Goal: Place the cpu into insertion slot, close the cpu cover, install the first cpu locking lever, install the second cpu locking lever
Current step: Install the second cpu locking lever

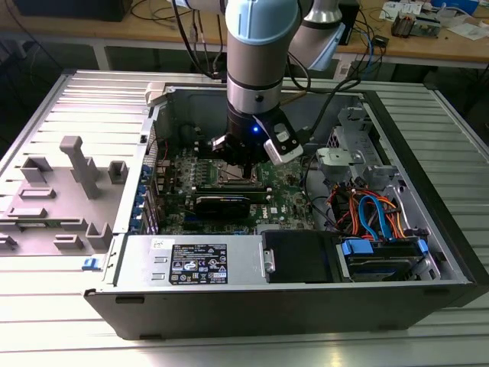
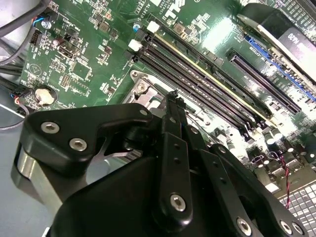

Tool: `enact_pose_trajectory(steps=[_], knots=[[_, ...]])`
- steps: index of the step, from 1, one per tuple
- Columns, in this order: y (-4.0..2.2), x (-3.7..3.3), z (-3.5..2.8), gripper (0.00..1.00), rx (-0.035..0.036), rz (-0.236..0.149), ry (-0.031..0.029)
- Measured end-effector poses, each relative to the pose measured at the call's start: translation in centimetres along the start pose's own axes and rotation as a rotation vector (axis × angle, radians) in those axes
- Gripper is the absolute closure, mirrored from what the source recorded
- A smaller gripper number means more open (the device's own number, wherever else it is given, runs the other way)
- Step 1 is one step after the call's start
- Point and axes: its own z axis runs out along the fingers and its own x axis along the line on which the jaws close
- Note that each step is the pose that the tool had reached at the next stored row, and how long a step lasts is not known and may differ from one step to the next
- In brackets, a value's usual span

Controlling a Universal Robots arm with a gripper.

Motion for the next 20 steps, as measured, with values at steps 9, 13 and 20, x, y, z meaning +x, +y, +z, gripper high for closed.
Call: enact_pose_trajectory(steps=[9,13,20], knots=[[0.00,0.03,0.00,0.89,0.0000,0.000,0.0000],[0.00,0.04,0.00,0.89,0.0000,0.000,0.0000],[0.01,0.07,0.00,0.89,0.0000,0.000,0.0000]])
